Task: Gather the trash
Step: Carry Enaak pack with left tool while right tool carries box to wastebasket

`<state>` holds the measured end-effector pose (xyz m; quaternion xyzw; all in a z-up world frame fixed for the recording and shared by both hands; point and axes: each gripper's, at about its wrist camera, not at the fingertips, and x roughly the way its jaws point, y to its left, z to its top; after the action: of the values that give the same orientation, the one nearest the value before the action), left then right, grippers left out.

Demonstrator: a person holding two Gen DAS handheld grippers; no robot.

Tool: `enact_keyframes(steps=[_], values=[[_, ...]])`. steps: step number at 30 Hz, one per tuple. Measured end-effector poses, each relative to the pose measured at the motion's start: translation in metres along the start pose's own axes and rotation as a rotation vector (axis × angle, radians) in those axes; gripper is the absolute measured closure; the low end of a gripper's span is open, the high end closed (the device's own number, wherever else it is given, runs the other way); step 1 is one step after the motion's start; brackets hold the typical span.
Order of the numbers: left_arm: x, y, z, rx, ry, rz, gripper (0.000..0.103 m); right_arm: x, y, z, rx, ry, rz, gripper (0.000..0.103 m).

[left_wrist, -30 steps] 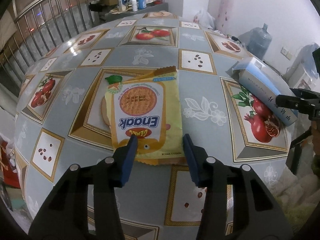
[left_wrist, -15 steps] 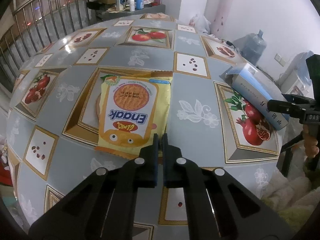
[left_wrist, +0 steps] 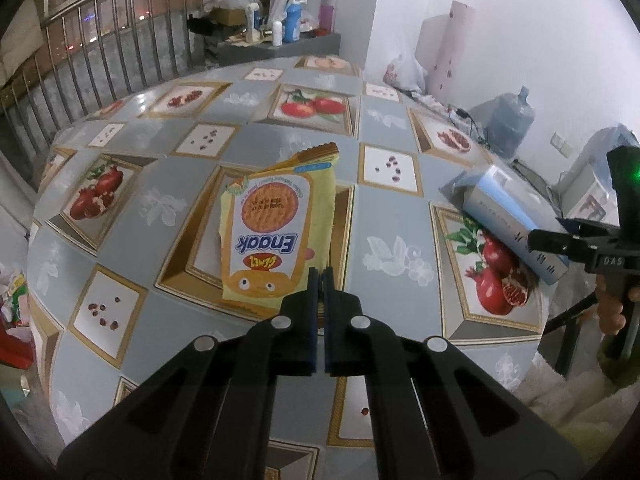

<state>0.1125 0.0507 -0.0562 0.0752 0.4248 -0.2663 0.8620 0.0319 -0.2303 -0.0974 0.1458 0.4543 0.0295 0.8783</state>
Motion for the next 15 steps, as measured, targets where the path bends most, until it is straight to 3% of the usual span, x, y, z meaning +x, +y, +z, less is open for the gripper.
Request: enact_keyframes(steps=[15], values=[[-0.025, -0.015, 0.033, 0.035, -0.098, -0.04, 0.103, -0.034, -0.008, 0.006, 0.022, -0.103, 0.011, 0.03]])
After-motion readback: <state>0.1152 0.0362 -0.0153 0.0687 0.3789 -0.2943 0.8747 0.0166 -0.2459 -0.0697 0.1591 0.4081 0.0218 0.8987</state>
